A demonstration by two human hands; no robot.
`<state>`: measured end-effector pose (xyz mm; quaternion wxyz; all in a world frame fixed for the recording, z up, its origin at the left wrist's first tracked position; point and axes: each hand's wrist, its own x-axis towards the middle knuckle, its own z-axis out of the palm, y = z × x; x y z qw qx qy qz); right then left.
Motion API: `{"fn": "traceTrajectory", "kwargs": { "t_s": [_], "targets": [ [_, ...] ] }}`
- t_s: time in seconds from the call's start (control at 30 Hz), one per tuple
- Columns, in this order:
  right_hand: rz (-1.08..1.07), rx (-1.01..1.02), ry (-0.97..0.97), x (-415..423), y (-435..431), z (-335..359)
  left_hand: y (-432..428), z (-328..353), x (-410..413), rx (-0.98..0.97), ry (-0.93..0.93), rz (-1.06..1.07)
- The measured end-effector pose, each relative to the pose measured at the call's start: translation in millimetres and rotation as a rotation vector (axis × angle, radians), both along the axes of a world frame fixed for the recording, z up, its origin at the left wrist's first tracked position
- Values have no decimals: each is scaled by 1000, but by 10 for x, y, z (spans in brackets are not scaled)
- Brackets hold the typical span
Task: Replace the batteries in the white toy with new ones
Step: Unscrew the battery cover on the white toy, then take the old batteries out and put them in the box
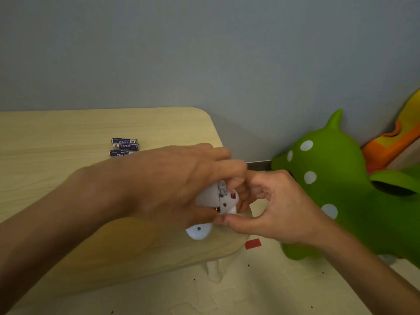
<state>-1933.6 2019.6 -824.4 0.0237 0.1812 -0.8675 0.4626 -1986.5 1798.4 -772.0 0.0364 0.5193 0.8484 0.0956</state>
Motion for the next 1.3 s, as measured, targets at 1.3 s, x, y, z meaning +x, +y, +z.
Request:
{"fn": "traceTrajectory", "kwargs": {
  "t_s": [1.3],
  "targets": [
    [69, 76, 0, -4, 66, -20, -243, -183, -153, 197, 89, 21]
  ]
}}
